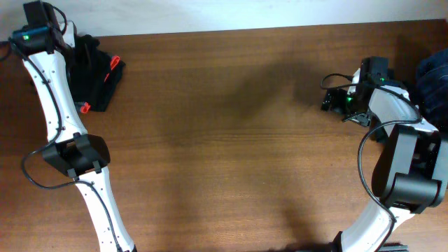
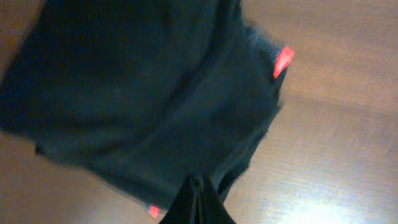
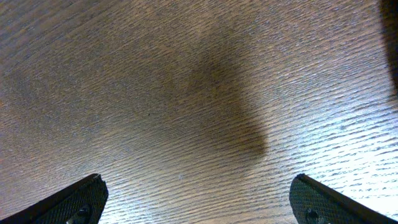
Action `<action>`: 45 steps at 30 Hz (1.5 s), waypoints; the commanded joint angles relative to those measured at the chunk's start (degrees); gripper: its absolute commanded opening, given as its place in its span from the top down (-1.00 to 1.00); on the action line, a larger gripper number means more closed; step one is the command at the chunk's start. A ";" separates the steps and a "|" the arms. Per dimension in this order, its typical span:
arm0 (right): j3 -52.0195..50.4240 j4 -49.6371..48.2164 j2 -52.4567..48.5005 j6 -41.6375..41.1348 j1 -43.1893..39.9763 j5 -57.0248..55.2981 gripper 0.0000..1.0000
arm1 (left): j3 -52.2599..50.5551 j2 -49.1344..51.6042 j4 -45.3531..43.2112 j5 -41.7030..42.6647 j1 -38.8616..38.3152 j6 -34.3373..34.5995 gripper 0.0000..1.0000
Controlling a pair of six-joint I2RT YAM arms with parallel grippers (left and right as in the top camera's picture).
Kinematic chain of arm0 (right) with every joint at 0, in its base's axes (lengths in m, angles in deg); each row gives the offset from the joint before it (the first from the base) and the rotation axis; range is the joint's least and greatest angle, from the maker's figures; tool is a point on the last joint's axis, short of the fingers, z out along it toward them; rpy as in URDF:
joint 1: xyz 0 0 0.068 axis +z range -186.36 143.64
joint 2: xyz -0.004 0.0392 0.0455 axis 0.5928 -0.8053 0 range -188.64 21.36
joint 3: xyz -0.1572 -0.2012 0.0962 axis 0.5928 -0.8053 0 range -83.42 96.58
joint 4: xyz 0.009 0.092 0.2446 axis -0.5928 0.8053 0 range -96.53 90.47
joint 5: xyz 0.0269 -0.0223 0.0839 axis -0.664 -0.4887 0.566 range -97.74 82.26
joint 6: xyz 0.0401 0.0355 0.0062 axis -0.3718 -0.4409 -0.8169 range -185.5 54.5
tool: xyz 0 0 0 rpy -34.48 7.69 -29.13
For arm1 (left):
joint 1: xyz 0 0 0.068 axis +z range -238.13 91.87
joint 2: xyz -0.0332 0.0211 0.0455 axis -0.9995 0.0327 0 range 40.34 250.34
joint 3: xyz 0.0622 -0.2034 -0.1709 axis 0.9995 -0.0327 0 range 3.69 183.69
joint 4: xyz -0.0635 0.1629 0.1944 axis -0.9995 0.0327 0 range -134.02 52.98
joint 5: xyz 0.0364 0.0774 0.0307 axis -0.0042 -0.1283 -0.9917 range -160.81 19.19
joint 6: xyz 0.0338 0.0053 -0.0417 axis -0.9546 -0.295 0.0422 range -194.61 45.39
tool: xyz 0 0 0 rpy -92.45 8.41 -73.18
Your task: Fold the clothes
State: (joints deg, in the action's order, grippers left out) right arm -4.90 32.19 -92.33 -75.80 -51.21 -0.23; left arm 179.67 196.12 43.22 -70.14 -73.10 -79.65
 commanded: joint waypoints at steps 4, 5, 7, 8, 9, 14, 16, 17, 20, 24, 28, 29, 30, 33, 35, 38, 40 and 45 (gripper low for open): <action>-0.35 -0.17 -0.48 0.15 0.20 -0.50 -0.97 | 0.44 -0.87 7.72 -7.78 0.15 -4.28 1.00; -0.35 -0.17 -0.48 0.15 0.20 -0.50 -0.97 | 0.42 -0.87 8.50 -8.76 0.15 -4.28 1.00; -0.35 -0.17 -0.48 0.15 0.20 -0.50 -0.97 | 0.42 -0.87 9.46 -9.92 0.15 -4.31 0.99; -0.35 -0.17 -0.48 0.15 0.20 -0.50 -0.97 | 0.28 -0.87 9.46 -10.60 0.15 -4.31 0.99; -0.35 -0.17 -0.48 0.15 0.20 -0.50 -0.97 | -0.11 -0.87 9.46 -11.15 0.15 -4.31 0.99; -0.35 -0.17 -0.48 0.15 0.20 -0.50 -0.97 | -4.52 -0.87 9.42 -12.31 0.42 -8.20 1.00; -0.35 -0.17 -0.48 0.15 0.20 -0.50 -0.97 | -6.84 -0.87 9.25 -12.31 0.55 -9.16 0.99; -0.35 -0.17 -0.48 0.15 0.20 -0.50 -0.97 | -8.13 -0.87 8.94 -12.28 0.61 -9.51 0.99; -0.35 -0.17 -0.48 0.15 0.20 -0.50 -0.97 | -12.35 -0.87 6.91 -12.31 0.81 -11.37 0.99; -0.35 -0.17 -0.48 0.15 0.20 -0.50 -0.97 | -17.09 -0.87 1.99 -12.13 1.18 -11.80 1.00; -0.35 -0.17 -0.48 0.15 0.20 -0.50 -0.97 | -19.89 -0.87 -2.36 -8.70 1.27 -12.92 0.99; -0.35 -0.17 -0.48 0.15 0.20 -0.50 -0.97 | -20.57 -0.87 -3.19 -7.87 1.27 -12.92 1.00; -0.35 -0.17 -0.48 0.15 0.20 -0.50 -0.97 | -21.33 -0.87 -3.96 -7.17 1.27 -12.92 0.99; -0.35 -0.17 -0.48 0.15 0.20 -0.50 -0.97 | -23.91 -0.87 -5.18 -6.34 1.22 -13.51 0.99; -0.35 -0.17 -0.48 0.15 0.20 -0.50 -0.98 | -25.94 -0.87 -5.64 -6.01 1.22 -14.21 1.00; -0.35 -0.17 -0.48 0.15 0.20 -0.50 -0.97 | -28.02 -0.87 -6.62 -4.39 1.22 -14.19 0.99; -0.35 -0.17 -0.48 0.15 0.20 -0.50 -0.97 | -28.26 -0.87 -7.30 0.11 1.22 -14.19 0.99; -0.35 -0.17 -0.48 0.15 0.20 -0.50 -0.97 | -28.24 -0.87 -10.03 10.64 1.25 -13.66 0.99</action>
State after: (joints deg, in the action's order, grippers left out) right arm -4.90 32.19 -92.33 -75.80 -51.21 -0.23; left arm 152.77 195.05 35.11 -71.25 -70.94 -92.67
